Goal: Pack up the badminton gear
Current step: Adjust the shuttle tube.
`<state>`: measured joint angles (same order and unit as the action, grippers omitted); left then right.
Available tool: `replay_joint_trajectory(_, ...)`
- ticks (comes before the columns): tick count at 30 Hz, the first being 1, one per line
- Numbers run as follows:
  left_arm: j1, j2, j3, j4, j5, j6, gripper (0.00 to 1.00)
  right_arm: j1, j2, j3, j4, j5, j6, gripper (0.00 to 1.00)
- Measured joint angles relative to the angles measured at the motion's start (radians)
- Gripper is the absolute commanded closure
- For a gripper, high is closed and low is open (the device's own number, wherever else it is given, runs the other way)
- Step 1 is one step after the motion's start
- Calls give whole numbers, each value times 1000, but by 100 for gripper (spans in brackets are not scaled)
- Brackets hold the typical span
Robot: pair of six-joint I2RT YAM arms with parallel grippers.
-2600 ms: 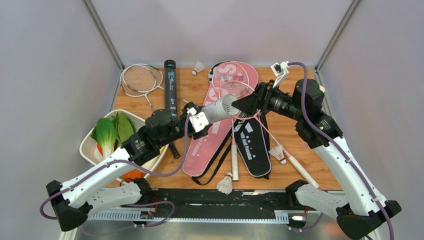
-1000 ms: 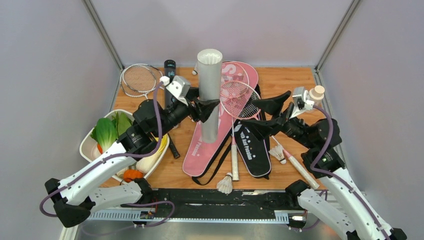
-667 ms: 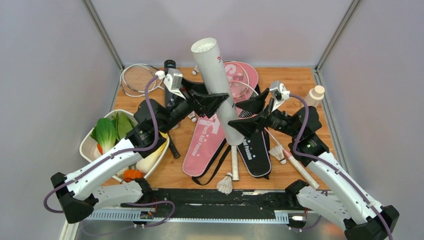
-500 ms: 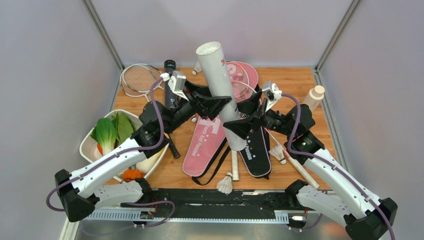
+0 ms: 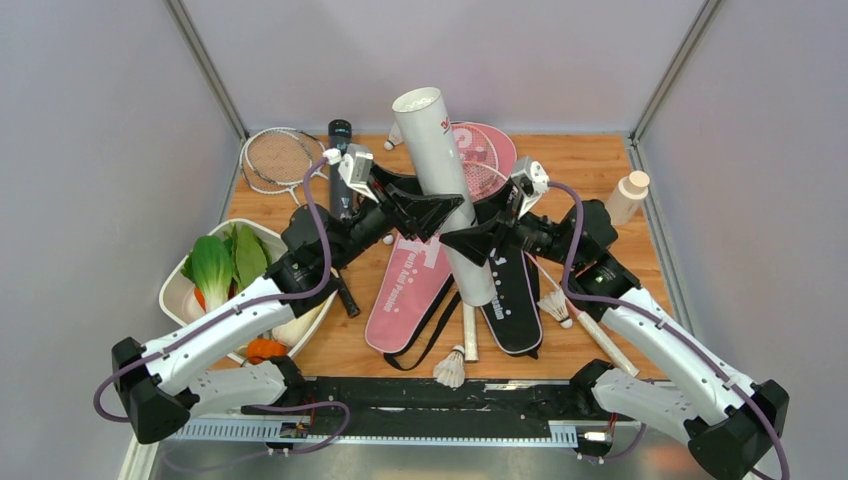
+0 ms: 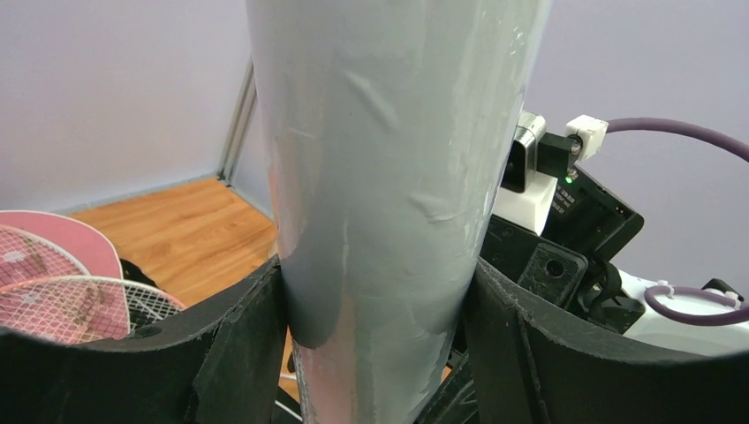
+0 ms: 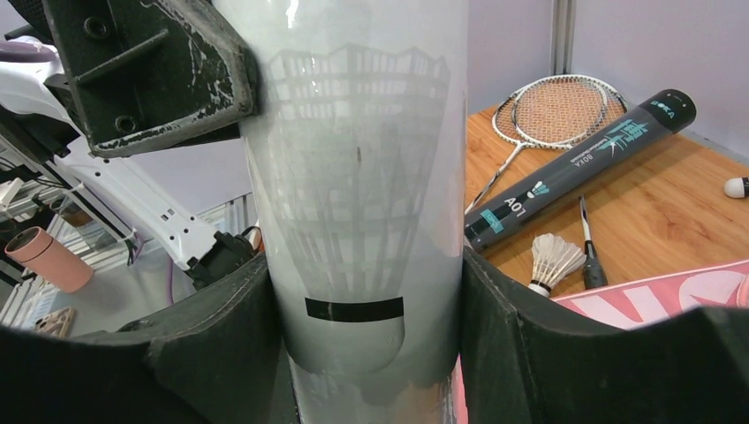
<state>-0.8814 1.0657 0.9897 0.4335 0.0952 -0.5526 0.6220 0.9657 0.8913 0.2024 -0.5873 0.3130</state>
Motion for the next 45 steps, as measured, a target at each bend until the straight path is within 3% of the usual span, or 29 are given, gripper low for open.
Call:
replay_joint_trajectory(1, 0, -3, 0, -7, -3, 1, 52, 5, -3, 0, -5, 7, 1, 70)
replay_joint_trajectory(8, -17, -32, 48, -139, -53, 24, 35, 35, -34, -8, -22, 67, 19, 74)
replay_joint_trajectory(17, -27, -33, 108, -296, -113, 52, 32, 37, -40, -25, -26, 83, 21, 74)
replay_joint_trajectory(20, -26, -42, 109, -314, -90, 72, 44, 31, -34, -27, -24, 40, 10, 70)
replay_joint_trajectory(25, -17, -55, 109, -349, -41, 103, 85, 14, 4, -26, -9, -53, -8, 49)
replay_joint_trajectory(27, -10, -55, 109, -360, -21, 108, 95, 8, 24, -19, -9, -80, -6, 39)
replay_joint_trajectory(36, 0, -55, 109, -364, 99, 113, 100, 2, 56, 0, -7, -188, 22, 15)
replay_joint_trajectory(38, 0, -55, 109, -364, 127, 113, 100, -2, 56, 0, -7, -211, 24, 23)
replay_joint_trajectory(41, 0, -54, 109, -364, 142, 114, 100, -3, 57, 4, -8, -241, 27, 49)
replay_joint_trajectory(42, 0, -52, 109, -363, 144, 112, 96, -2, 57, 7, -9, -248, 24, 56)
replay_joint_trajectory(43, 0, -51, 109, -362, 143, 111, 90, -2, 57, 8, -11, -250, 26, 60)
replay_joint_trajectory(44, 0, -49, 110, -363, 141, 110, 65, -3, 58, 8, -12, -252, 28, 62)
replay_joint_trajectory(45, 1, -47, 113, -366, 139, 110, 52, -4, 60, 8, -11, -254, 29, 63)
